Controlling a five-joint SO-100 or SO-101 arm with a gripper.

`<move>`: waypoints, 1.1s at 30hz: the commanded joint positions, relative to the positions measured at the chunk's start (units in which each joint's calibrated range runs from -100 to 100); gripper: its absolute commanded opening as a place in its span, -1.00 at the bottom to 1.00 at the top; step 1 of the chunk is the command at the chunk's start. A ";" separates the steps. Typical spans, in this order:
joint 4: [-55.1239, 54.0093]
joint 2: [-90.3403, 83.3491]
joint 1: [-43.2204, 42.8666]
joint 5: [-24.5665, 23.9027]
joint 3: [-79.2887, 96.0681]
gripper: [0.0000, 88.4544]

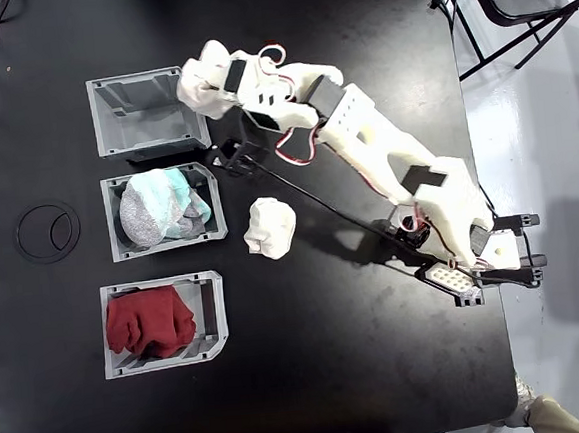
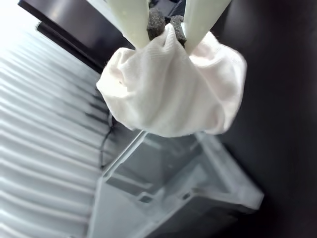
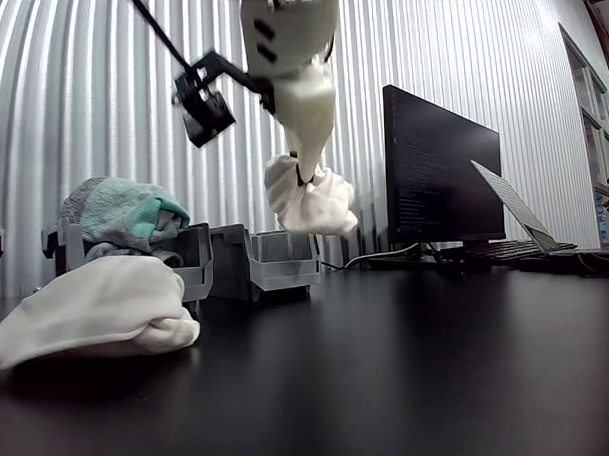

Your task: Put the sock in the container

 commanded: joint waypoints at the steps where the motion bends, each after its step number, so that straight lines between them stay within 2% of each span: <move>1: -6.85 3.97 -0.75 -0.34 -11.33 -0.97; 8: -15.48 9.91 -4.06 -0.40 -22.15 -0.97; 19: -32.47 13.76 -6.03 -0.40 -19.36 -0.97; 33: -33.24 20.78 -6.26 -0.40 -19.63 -0.97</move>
